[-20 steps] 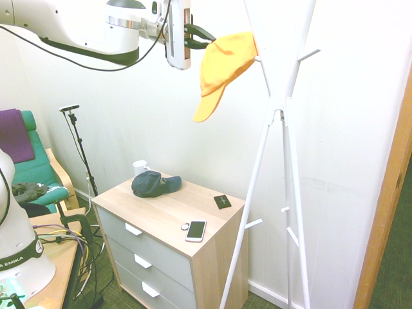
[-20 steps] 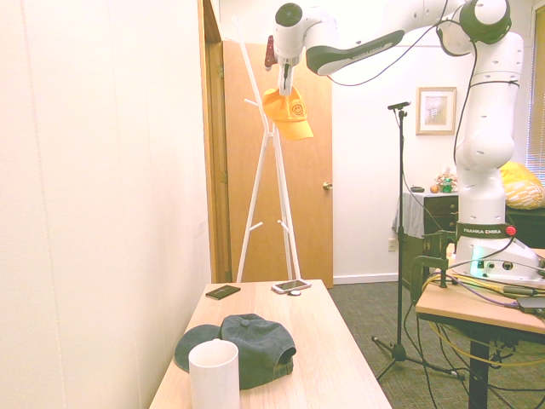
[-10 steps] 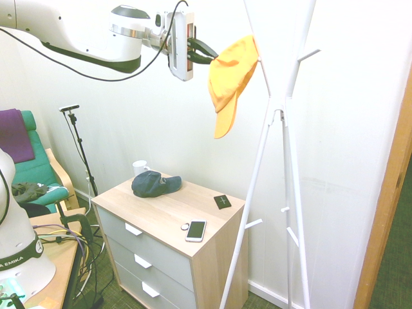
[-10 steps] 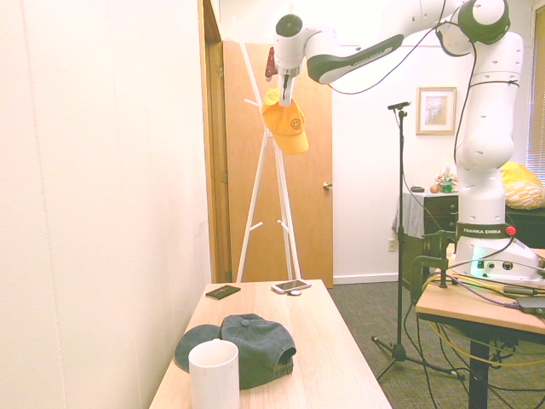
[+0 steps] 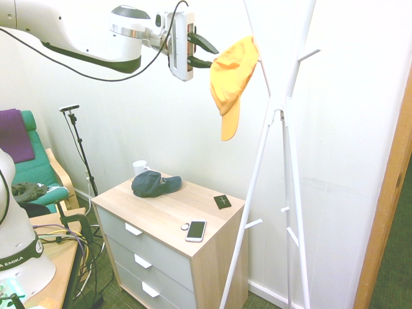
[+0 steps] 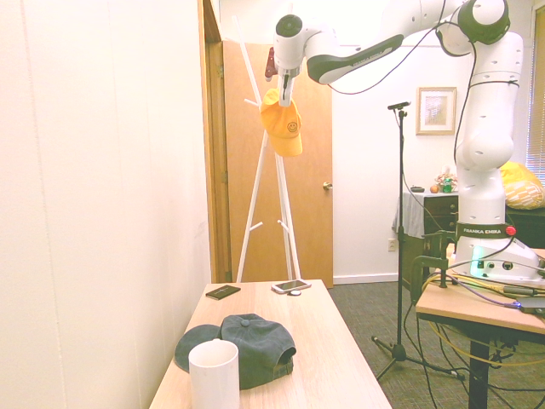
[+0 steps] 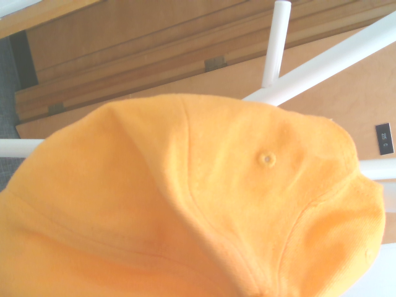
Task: Hang the cap
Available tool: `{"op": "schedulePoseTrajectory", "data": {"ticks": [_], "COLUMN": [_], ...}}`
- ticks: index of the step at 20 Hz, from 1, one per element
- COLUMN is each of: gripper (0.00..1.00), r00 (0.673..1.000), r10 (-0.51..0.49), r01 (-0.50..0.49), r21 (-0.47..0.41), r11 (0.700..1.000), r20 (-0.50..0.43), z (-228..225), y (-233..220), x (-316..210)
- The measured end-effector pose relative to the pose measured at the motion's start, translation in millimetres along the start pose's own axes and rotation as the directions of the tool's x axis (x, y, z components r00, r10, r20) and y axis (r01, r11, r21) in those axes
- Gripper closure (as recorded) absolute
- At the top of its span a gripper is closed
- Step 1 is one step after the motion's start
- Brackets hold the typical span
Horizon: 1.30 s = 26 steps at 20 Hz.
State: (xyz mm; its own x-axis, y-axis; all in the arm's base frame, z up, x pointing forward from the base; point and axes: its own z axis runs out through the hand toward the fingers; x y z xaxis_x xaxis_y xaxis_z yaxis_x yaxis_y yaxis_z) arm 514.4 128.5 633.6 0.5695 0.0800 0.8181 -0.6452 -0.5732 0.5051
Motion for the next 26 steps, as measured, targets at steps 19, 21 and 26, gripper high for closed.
{"op": "schedulePoseTrajectory", "data": {"ticks": [19, 21, 26], "gripper": [0.0, 0.0, 0.0], "r00": [1.0, 1.0, 0.986], "r10": [-0.004, 0.013, 0.141], "r01": [0.004, -0.013, -0.153], "r21": [0.008, 0.023, 0.155], "r11": [1.0, 1.0, 0.976], "r20": [-0.003, 0.006, 0.086], "z": [-2.2, -4.4, -31.6], "y": [-6.2, -6.3, 13.1], "x": [-1.4, 1.7, 44.7]}}
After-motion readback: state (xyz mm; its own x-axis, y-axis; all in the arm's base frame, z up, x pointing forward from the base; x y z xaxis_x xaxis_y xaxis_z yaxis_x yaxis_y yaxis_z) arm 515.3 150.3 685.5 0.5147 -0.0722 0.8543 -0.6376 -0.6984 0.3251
